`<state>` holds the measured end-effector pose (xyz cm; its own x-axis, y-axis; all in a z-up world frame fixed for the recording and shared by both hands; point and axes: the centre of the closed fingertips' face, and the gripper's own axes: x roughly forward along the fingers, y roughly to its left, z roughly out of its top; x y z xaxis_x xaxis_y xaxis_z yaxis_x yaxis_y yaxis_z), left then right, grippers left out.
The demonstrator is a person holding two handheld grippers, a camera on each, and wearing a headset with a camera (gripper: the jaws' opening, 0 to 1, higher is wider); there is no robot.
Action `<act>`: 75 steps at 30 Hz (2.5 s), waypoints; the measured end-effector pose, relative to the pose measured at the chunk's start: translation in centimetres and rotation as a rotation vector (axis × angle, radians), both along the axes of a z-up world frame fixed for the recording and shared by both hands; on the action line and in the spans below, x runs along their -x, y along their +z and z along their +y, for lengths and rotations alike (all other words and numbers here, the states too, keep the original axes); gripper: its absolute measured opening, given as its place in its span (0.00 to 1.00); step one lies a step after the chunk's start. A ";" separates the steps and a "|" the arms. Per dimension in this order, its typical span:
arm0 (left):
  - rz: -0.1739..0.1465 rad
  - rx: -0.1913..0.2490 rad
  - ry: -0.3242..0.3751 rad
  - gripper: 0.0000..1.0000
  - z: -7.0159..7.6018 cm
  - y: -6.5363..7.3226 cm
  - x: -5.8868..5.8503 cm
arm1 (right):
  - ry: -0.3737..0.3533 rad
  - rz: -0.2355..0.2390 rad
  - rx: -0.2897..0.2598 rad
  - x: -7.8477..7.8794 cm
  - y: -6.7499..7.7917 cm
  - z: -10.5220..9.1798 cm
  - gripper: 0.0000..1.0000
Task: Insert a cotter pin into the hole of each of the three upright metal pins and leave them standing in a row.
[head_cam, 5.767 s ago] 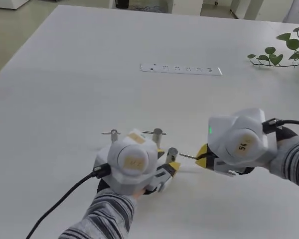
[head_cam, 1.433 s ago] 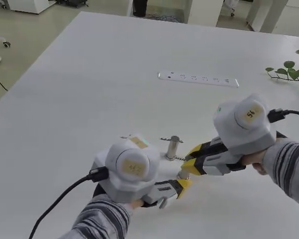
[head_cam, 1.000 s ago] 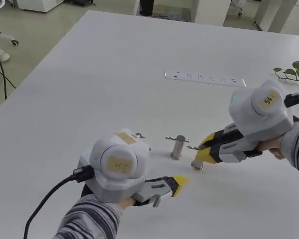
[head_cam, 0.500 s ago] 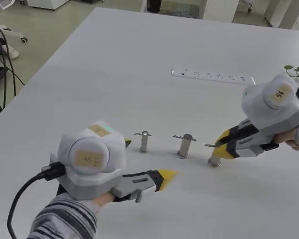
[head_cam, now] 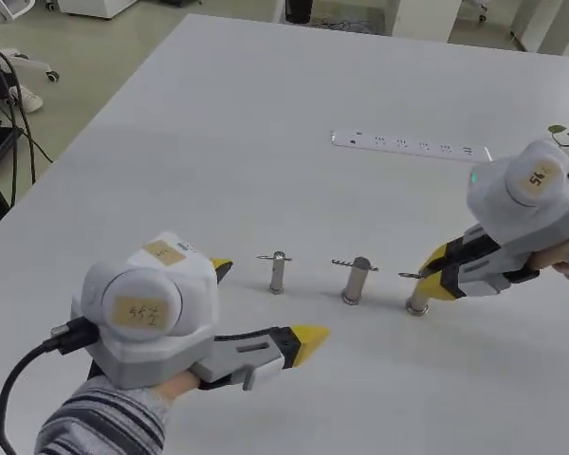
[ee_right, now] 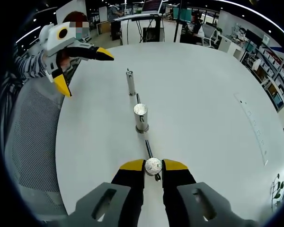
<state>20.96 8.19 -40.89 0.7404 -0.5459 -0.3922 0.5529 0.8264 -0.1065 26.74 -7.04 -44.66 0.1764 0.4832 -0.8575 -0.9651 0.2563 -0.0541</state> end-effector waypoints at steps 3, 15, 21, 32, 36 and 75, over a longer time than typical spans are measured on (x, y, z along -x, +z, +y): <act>-0.004 -0.008 0.011 0.80 0.3 0.0 -0.2 | 0.007 -0.003 0.011 -0.2 0.0 -0.2 0.08; -0.003 -0.035 0.025 0.81 0.6 -0.3 -0.3 | 0.008 0.014 0.013 -0.6 -0.1 -0.7 0.09; -0.003 -0.054 0.023 0.82 0.5 -0.5 -0.3 | 0.024 0.020 0.030 -0.7 -0.2 -0.7 0.09; -0.001 -0.061 0.026 0.88 0.4 -0.5 -0.5 | 0.006 -0.102 -0.041 -0.4 1.8 -0.4 0.19; -0.003 -0.072 0.025 0.93 0.2 -0.6 -0.5 | -0.036 -0.149 -0.070 0.5 2.5 -0.9 0.23; 0.006 -0.060 0.179 0.96 2.1 -1.2 0.3 | -0.747 -0.308 -0.584 4.9 3.5 -3.0 0.86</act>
<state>20.63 10.29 -42.11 0.8214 -0.3811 -0.4243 0.3959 0.9166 -0.0568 21.80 -10.01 -41.17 0.7822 0.4885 -0.3866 -0.5100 0.8585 0.0529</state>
